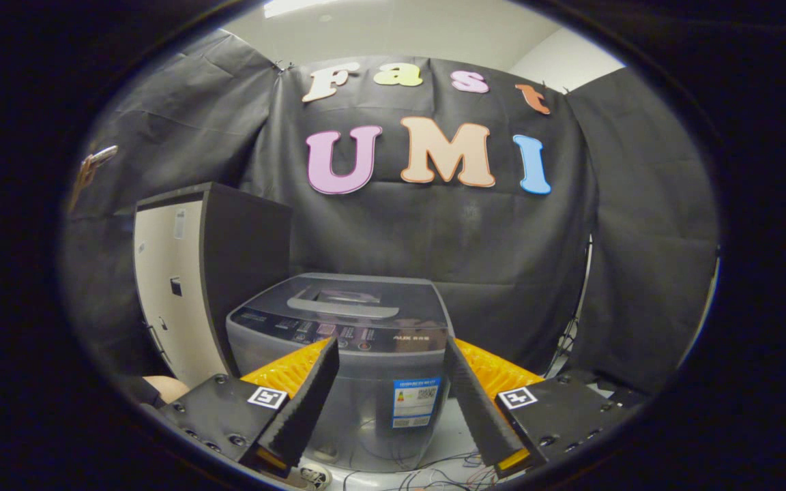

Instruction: Put the clothes into the washing machine and then close the washing machine lid.

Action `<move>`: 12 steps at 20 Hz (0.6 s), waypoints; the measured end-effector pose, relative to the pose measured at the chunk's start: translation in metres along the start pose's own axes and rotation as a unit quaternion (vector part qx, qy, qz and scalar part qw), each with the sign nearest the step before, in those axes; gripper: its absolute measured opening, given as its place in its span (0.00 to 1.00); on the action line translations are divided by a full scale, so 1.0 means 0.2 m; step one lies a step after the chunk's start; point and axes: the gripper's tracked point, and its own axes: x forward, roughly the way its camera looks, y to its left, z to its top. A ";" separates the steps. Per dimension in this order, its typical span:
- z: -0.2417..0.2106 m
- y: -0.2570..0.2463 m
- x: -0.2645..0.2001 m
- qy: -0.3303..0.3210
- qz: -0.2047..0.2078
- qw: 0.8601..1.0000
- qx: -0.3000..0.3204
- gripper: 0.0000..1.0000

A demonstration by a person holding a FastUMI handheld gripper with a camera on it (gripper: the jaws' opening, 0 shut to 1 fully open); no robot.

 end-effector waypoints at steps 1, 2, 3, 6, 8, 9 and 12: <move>-0.01 0.00 -0.01 0.001 -0.001 1.000 0.001 0.96; -0.02 0.00 -0.01 0.002 -0.002 1.000 0.002 0.96; -0.03 0.01 -0.02 0.001 -0.002 1.000 0.002 0.96; -0.02 0.02 -0.03 -0.009 -0.001 1.000 -0.002 0.96; -0.01 0.01 -0.03 -0.020 -0.002 1.000 0.000 0.97; -0.01 0.00 -0.04 -0.017 -0.004 1.000 0.004 0.97; -0.02 -0.02 -0.02 -0.019 -0.009 1.000 0.021 0.96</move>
